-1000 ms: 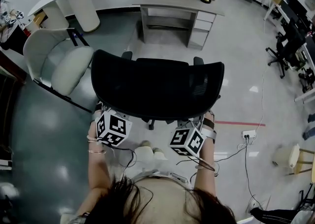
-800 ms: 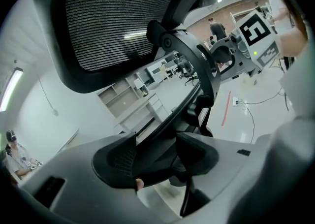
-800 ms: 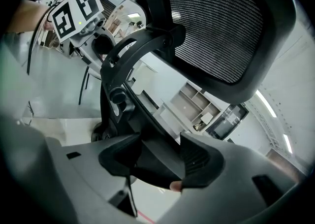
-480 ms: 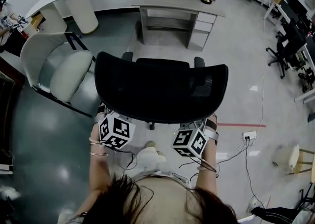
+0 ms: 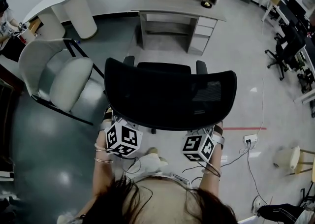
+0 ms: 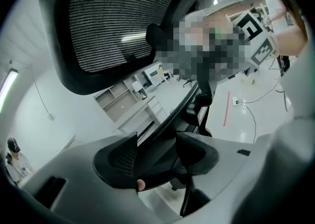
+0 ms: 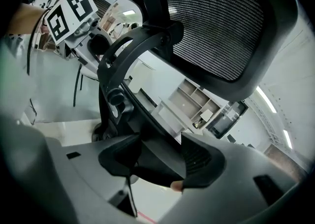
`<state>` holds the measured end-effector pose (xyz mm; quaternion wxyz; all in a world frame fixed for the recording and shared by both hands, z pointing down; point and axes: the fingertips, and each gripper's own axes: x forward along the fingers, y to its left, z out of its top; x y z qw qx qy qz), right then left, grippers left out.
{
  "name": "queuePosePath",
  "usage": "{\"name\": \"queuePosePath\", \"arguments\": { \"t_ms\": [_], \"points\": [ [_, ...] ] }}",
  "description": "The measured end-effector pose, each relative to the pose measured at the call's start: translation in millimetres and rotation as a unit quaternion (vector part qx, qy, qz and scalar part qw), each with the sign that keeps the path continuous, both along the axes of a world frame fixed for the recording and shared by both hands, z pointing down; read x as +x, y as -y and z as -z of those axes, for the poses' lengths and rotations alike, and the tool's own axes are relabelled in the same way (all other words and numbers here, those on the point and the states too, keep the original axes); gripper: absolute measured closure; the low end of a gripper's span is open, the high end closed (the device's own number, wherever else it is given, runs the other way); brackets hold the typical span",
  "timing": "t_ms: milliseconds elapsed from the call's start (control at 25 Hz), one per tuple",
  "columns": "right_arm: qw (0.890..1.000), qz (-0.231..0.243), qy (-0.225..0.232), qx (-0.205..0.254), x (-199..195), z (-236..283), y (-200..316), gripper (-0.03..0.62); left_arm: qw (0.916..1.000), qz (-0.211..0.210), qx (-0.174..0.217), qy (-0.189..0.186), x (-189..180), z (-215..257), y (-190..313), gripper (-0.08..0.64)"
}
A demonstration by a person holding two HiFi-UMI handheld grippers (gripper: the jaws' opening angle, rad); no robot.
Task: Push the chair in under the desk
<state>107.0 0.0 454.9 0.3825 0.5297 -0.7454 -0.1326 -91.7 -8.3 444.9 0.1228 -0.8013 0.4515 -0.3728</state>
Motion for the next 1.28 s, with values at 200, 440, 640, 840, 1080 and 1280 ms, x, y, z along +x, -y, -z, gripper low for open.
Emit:
{"name": "queuePosePath", "arguments": {
  "t_ms": [200,440,640,840,1080,1280],
  "points": [
    [1.000,-0.007,0.001,-0.005,-0.5,-0.1,13.6,0.353,1.0000,-0.006,0.000,0.005,-0.5,0.1,13.6,0.319],
    [1.000,-0.009,0.009,0.001,1.5,-0.8,19.3,0.351,0.9997,-0.021,0.004,0.008,0.9,-0.6,20.4,0.319],
    [1.000,-0.019,0.011,-0.001,-0.2,0.3,32.0,0.351,0.9993,-0.031,0.017,0.007,-0.6,0.9,33.1,0.319],
    [1.000,-0.024,0.014,-0.001,0.5,-0.6,32.3,0.351,0.9991,-0.036,0.022,0.009,-0.2,1.4,33.4,0.319],
    [0.999,-0.029,0.015,-0.009,-0.5,1.3,44.0,0.351,0.9991,-0.034,0.023,0.005,-0.9,1.8,45.7,0.319],
    [1.000,-0.027,0.015,-0.002,-1.5,-0.2,58.9,0.351,0.9994,-0.026,0.022,0.005,-1.9,0.3,61.0,0.319]
  ]
}}
